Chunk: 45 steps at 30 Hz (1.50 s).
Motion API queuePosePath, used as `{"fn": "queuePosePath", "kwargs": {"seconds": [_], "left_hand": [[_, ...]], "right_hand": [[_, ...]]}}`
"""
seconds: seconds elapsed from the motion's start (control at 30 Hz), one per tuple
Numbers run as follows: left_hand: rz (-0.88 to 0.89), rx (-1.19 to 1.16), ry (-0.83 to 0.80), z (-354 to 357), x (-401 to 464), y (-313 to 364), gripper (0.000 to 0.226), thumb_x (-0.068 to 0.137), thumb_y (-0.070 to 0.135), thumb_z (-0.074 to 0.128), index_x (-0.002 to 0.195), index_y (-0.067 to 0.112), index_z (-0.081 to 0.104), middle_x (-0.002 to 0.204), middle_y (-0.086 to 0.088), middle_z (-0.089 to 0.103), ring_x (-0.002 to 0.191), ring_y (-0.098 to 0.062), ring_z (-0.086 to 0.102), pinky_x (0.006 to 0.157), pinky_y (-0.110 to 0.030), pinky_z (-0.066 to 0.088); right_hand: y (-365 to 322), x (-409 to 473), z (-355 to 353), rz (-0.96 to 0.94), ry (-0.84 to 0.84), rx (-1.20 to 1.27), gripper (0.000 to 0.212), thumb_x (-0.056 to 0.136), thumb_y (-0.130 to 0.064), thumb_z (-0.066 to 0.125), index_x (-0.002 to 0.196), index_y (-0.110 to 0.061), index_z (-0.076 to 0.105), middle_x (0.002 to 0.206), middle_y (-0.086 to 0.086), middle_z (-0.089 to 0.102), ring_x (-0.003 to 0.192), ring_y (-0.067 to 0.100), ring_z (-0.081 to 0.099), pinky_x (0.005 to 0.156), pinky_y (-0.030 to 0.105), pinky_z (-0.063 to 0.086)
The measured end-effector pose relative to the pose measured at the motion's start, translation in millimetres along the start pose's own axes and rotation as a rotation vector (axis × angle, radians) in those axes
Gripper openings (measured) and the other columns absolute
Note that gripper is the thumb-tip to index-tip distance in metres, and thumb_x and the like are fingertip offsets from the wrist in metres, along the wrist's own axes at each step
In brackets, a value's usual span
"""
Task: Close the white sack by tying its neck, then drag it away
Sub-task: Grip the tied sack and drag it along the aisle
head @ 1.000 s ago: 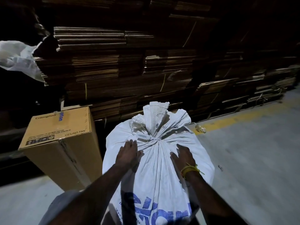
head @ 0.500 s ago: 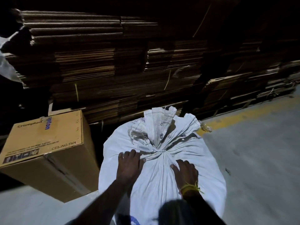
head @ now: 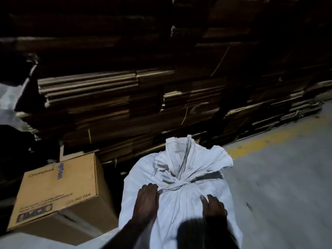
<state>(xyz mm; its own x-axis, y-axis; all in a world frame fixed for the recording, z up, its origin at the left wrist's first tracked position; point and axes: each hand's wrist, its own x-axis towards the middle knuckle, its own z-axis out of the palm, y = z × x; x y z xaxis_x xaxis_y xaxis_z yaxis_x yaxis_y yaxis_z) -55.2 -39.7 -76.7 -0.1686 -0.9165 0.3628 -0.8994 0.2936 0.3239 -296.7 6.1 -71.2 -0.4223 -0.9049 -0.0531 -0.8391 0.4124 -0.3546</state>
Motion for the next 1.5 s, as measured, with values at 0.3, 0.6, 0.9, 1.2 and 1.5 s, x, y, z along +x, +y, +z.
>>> {"fn": "queuePosePath", "kwargs": {"seconds": [0.3, 0.6, 0.9, 1.2, 1.5], "left_hand": [[0.078, -0.129, 0.152, -105, 103, 107, 0.025, 0.101, 0.031, 0.035, 0.092, 0.017, 0.053, 0.081, -0.004, 0.060, 0.076, -0.022, 0.049, 0.072, -0.033, 0.034], [0.252, -0.180, 0.133, -231, 187, 257, 0.031, 0.100, 0.034, 0.038, 0.088, 0.015, 0.060, 0.081, -0.002, 0.061, 0.073, -0.022, 0.056, 0.072, -0.029, 0.035], [0.493, -0.295, 0.149, -304, 257, 425, 0.035, 0.099, 0.033, 0.039, 0.090, 0.008, 0.061, 0.082, -0.010, 0.062, 0.073, -0.030, 0.060, 0.067, -0.039, 0.050], [0.667, -0.425, 0.210, -331, 303, 611, 0.038, 0.098, 0.032, 0.037, 0.088, 0.005, 0.060, 0.080, -0.014, 0.060, 0.073, -0.034, 0.057, 0.068, -0.041, 0.049], [0.835, -0.581, 0.146, -320, 302, 760, 0.034, 0.098, 0.029, 0.040, 0.091, 0.003, 0.060, 0.080, -0.017, 0.061, 0.072, -0.036, 0.058, 0.073, -0.040, 0.038]], "right_hand": [[-22, 29, -193, 0.232, 0.018, 0.207, 0.034, 0.098, -0.037, 0.042, 0.118, -0.015, 0.059, 0.125, 0.017, 0.056, 0.119, 0.038, 0.045, 0.101, 0.046, 0.036], [-19, 7, -398, 0.387, 0.297, 0.333, 0.030, 0.097, -0.031, 0.047, 0.112, -0.009, 0.061, 0.118, 0.021, 0.056, 0.116, 0.040, 0.046, 0.096, 0.046, 0.038], [37, -5, -561, 0.505, 0.586, 0.361, 0.031, 0.096, -0.034, 0.048, 0.107, -0.008, 0.061, 0.116, 0.022, 0.058, 0.113, 0.043, 0.049, 0.090, 0.046, 0.042], [134, -1, -697, 0.620, 0.788, 0.382, 0.035, 0.096, -0.033, 0.048, 0.113, -0.004, 0.059, 0.120, 0.026, 0.055, 0.116, 0.044, 0.046, 0.092, 0.048, 0.042], [231, -15, -775, 0.783, 0.963, 0.365, 0.037, 0.096, -0.036, 0.048, 0.111, -0.005, 0.060, 0.125, 0.025, 0.055, 0.121, 0.041, 0.048, 0.096, 0.048, 0.041]]}}
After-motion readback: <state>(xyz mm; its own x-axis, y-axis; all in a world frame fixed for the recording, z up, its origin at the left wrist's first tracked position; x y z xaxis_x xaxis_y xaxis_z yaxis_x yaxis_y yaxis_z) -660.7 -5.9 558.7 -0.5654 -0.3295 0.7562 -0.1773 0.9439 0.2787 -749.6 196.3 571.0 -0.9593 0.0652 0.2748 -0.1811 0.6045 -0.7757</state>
